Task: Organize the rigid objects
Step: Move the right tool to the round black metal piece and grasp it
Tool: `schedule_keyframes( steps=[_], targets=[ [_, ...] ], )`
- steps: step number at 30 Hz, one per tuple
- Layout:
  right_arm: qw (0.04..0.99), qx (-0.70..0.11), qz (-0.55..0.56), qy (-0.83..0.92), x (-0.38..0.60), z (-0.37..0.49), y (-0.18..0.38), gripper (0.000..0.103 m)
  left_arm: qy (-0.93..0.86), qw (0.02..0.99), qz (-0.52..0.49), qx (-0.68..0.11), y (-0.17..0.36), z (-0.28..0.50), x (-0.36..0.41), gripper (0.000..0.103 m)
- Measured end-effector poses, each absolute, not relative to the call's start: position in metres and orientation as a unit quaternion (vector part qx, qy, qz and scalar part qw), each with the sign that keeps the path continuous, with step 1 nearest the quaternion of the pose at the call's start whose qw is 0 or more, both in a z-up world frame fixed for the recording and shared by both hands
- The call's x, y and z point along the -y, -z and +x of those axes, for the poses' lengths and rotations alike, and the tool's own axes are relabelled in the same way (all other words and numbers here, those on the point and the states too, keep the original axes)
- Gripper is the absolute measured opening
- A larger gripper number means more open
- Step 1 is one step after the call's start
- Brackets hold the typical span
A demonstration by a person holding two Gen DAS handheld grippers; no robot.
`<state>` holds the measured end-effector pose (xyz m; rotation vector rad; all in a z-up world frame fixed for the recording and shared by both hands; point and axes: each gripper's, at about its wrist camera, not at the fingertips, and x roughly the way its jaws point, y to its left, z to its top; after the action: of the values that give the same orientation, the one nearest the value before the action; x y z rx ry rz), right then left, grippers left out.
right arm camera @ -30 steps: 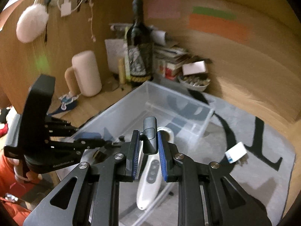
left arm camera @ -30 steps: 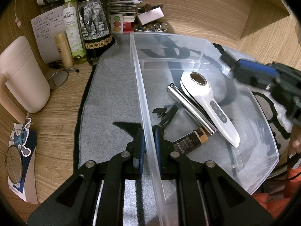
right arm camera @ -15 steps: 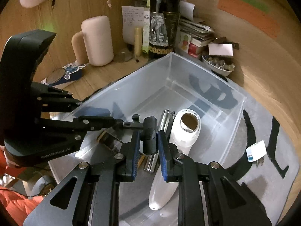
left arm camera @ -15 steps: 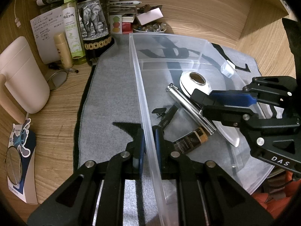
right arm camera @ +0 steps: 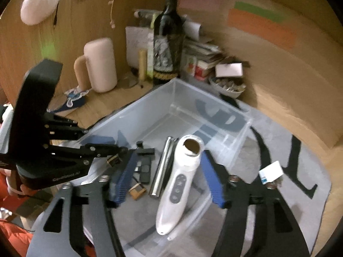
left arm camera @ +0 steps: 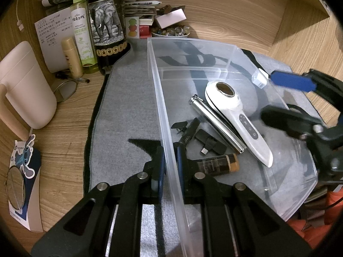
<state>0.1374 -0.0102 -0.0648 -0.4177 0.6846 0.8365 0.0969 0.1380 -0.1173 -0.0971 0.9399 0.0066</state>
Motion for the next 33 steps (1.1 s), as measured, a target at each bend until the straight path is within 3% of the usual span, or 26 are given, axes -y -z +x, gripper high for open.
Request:
schedule_keyframes(
  steps=[4, 14, 18, 33],
  targets=[
    [0.853, -0.308, -0.185, -0.379, 0.024, 0.135, 0.055, 0.074, -0.003, 0.89, -0.047, -0.453, 0.117, 0.097, -0.138, 0.011],
    [0.895, -0.272, -0.146, -0.322, 0.078, 0.133, 0.028, 0.076, -0.003, 0.891, -0.047, -0.452, 0.117, 0.097, -0.138, 0.011],
    [0.905, -0.269, -0.142, -0.296, 0.1, 0.13, 0.028, 0.082, -0.003, 0.891, -0.047, -0.452, 0.117, 0.096, -0.139, 0.011],
    [0.87, -0.413, -0.093, -0.252, 0.153, 0.124, 0.118, 0.081, -0.003, 0.891, -0.053, -0.452, 0.118, 0.096, -0.141, 0.011]
  ],
)
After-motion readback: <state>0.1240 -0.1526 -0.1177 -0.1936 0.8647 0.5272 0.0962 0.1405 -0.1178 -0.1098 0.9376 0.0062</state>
